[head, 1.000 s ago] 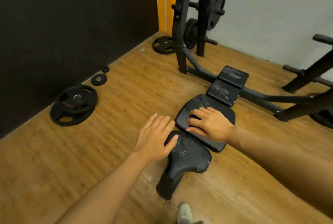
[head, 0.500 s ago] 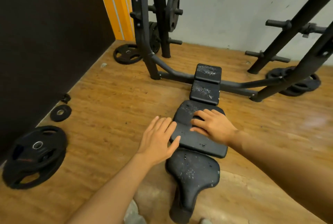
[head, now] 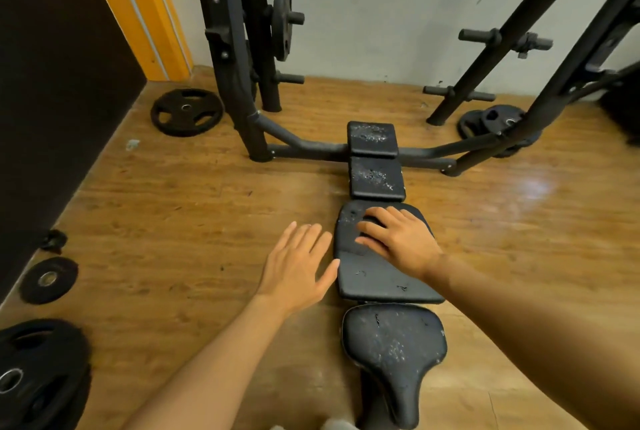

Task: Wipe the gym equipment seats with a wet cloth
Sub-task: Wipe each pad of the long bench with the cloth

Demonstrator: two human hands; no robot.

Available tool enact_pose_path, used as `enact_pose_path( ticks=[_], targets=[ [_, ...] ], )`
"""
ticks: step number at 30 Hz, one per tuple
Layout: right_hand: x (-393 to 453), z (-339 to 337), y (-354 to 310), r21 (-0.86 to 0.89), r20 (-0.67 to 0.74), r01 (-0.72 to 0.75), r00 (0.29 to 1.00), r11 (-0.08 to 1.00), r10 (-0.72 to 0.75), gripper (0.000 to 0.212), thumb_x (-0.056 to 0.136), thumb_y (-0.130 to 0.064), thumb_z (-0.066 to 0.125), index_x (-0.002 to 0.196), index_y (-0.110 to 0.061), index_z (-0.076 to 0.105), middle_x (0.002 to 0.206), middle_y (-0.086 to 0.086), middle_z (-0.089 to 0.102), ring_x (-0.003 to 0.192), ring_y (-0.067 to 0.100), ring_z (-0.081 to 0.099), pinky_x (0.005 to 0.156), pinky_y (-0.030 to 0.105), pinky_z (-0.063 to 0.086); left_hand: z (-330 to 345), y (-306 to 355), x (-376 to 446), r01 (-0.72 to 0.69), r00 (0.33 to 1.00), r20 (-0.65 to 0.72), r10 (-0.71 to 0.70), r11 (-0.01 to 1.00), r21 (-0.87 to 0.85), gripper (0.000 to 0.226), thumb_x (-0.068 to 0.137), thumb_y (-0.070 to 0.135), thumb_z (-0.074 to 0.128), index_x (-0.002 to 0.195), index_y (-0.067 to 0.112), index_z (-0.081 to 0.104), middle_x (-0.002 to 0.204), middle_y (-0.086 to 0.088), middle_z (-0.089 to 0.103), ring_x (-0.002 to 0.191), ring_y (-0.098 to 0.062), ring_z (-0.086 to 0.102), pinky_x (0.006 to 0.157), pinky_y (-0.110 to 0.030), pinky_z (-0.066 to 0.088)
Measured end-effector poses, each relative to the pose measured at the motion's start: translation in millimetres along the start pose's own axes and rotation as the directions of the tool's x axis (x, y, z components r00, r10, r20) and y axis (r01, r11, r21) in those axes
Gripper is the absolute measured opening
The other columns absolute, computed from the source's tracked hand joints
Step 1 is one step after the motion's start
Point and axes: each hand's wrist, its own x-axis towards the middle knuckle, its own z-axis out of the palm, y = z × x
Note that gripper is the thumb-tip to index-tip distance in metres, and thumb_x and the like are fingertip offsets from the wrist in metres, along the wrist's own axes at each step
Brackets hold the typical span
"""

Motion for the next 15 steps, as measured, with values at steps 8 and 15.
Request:
enact_pose_path(
  ticks=[8, 15],
  targets=[
    [47, 55, 61, -0.057, -0.028, -0.150, 0.988, 0.987, 0.149, 0.041, 0.101, -0.045, 0.043, 0.102, -0.016, 0.072, 0.109, 0.009, 0.066, 0.083, 0.029, 0.064, 0.066, 0.036, 0.052, 42, -63, 97, -0.120, 0.993, -0.001, 0.120, 0.993, -0.022, 0.049, 0.092, 0.042, 0.047, 0.117, 0.006, 0.068, 0.118, -0.013, 0.067, 0.109, -0.030, 0.064, 0.108, -0.045, 0.036],
    [120, 111, 134, -0.044, -0.087, -0.266, 0.961, 0.963, 0.261, 0.038, 0.101, -0.043, 0.046, 0.101, -0.016, 0.072, 0.107, 0.009, 0.066, 0.079, 0.029, 0.063, 0.062, 0.038, 0.052, 82, -132, 203, -0.188, 0.976, 0.113, 0.186, 0.982, 0.009, 0.051, 0.091, 0.044, 0.045, 0.116, 0.007, 0.070, 0.118, -0.013, 0.068, 0.109, -0.029, 0.065, 0.110, -0.042, 0.032]
  ],
)
